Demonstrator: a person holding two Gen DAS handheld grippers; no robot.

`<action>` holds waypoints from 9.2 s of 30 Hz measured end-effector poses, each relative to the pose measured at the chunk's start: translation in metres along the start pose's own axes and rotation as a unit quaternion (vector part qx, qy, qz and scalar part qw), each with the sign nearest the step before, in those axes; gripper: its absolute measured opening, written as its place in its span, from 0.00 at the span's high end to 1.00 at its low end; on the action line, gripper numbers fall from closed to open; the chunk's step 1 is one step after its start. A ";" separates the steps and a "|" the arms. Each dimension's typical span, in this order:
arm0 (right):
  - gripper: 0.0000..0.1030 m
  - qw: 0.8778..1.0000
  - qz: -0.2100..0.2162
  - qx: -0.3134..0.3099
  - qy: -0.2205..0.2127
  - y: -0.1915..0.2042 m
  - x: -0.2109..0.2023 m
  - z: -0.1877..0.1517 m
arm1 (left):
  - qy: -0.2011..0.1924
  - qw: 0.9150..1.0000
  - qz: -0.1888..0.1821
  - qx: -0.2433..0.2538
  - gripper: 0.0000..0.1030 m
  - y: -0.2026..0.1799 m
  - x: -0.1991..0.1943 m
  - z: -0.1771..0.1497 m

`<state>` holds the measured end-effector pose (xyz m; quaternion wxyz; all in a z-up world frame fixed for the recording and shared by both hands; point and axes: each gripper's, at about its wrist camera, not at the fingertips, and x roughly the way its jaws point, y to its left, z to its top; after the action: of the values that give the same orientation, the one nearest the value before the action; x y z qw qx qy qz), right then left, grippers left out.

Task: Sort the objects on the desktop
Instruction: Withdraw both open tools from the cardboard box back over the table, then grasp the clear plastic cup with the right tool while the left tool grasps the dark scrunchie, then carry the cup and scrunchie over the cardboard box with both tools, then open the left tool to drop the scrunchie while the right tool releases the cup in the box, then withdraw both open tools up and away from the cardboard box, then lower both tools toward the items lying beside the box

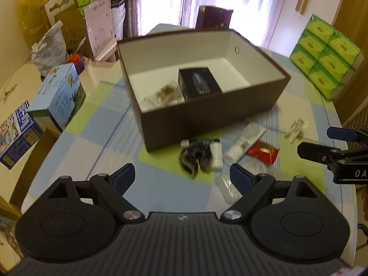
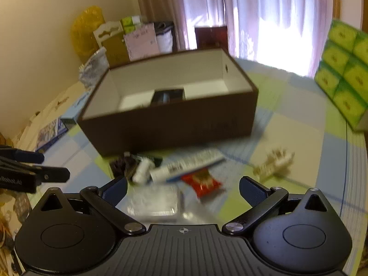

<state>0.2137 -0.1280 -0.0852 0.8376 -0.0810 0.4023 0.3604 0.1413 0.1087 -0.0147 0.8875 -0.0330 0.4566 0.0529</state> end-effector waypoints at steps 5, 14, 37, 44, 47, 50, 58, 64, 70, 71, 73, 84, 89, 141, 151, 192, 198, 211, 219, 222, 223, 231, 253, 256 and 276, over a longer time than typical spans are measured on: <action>0.02 0.999 -0.011 0.019 0.030 -0.013 0.008 -0.021 | 0.022 1.000 -0.005 0.008 0.16 -0.003 0.011 -0.015; 0.02 0.998 -0.014 0.012 0.054 -0.023 0.024 -0.043 | 0.038 0.999 -0.013 0.023 0.18 -0.004 0.033 -0.021; 0.49 0.986 -0.030 -0.150 0.062 -0.019 0.071 -0.055 | 0.072 0.997 -0.016 0.020 0.23 0.009 0.080 -0.015; 0.64 0.992 -0.077 -0.024 0.095 -0.054 0.069 -0.052 | 0.070 0.997 -0.030 0.021 0.25 0.002 0.098 -0.009; 0.64 0.992 -0.084 -0.008 0.096 -0.060 0.065 -0.053 | 0.066 0.997 -0.036 0.023 0.27 -0.003 0.107 -0.005; 0.64 0.991 -0.088 -0.002 0.097 -0.063 0.062 -0.053 | 0.059 0.997 -0.037 0.026 0.33 -0.007 0.118 0.000; 0.64 0.991 -0.091 0.007 0.098 -0.065 0.062 -0.053 | 0.043 0.998 -0.036 -0.006 0.51 -0.005 0.145 0.011; 0.64 0.991 -0.091 0.004 0.099 -0.066 0.063 -0.049 | 0.039 0.999 -0.024 0.014 0.70 -0.003 0.155 0.007; 0.55 0.992 -0.087 -0.010 0.087 -0.062 0.063 -0.044 | 0.044 0.998 -0.024 0.041 0.78 0.005 0.145 -0.001; 0.54 0.993 -0.085 -0.010 0.086 -0.062 0.064 -0.044 | 0.047 0.998 -0.021 0.045 0.78 0.007 0.143 -0.003; 0.54 0.993 -0.082 -0.012 0.084 -0.063 0.065 -0.043 | 0.053 0.997 -0.017 0.050 0.78 0.013 0.138 -0.008; 0.61 0.990 -0.093 -0.070 0.081 -0.052 0.079 -0.033 | 0.078 0.996 0.002 0.031 0.78 0.034 0.120 -0.019; 0.62 0.992 -0.083 -0.041 0.086 -0.052 0.075 -0.034 | 0.076 0.997 -0.002 0.031 0.78 0.031 0.117 -0.022; 0.62 0.998 0.033 -0.047 -0.037 -0.016 0.067 0.159 | -0.051 0.996 -0.034 0.071 0.77 0.027 0.061 0.126; 0.62 0.998 0.017 -0.055 -0.001 -0.024 0.111 0.176 | 0.025 0.998 -0.028 0.050 0.77 0.033 0.115 0.141; 0.51 0.985 -0.030 -0.133 0.102 -0.042 0.201 0.163 | 0.097 0.993 -0.004 0.060 0.43 0.020 0.184 0.151; 0.29 0.986 -0.002 -0.137 0.100 -0.037 0.195 0.161 | 0.092 0.994 -0.005 0.064 0.33 0.017 0.183 0.152; 0.02 0.990 -0.015 -0.129 0.060 -0.033 0.158 0.162 | 0.079 0.995 0.002 0.058 0.18 0.011 0.169 0.153; 0.02 0.992 -0.037 -0.116 0.028 -0.028 0.133 0.159 | 0.054 0.997 0.012 0.055 0.15 0.003 0.144 0.154; 0.02 0.992 -0.042 -0.117 0.017 -0.024 0.122 0.156 | 0.044 0.997 0.019 0.055 0.15 0.000 0.133 0.152; 0.02 0.992 -0.042 -0.116 0.013 -0.024 0.119 0.156 | 0.040 0.997 0.022 0.054 0.15 -0.001 0.129 0.151; 0.02 0.996 -0.022 -0.085 -0.015 -0.017 0.082 0.149 | 0.008 0.999 0.028 0.045 0.15 -0.008 0.092 0.144; 0.02 0.994 0.011 -0.088 -0.061 -0.006 -0.014 0.096 | -0.057 0.997 0.059 0.006 0.13 -0.041 -0.007 0.086; 0.02 0.994 0.019 -0.087 -0.063 -0.005 -0.025 0.086 | -0.063 0.996 0.062 -0.001 0.13 -0.047 -0.018 0.075; 0.02 0.994 0.030 -0.081 -0.063 -0.012 -0.080 0.014 | -0.076 0.994 0.074 -0.026 0.12 -0.084 -0.070 0.003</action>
<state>0.1972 -0.1740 -0.0197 0.8408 -0.1141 0.3207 0.4209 0.1138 0.0214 0.0450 0.9120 -0.0180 0.3878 0.1326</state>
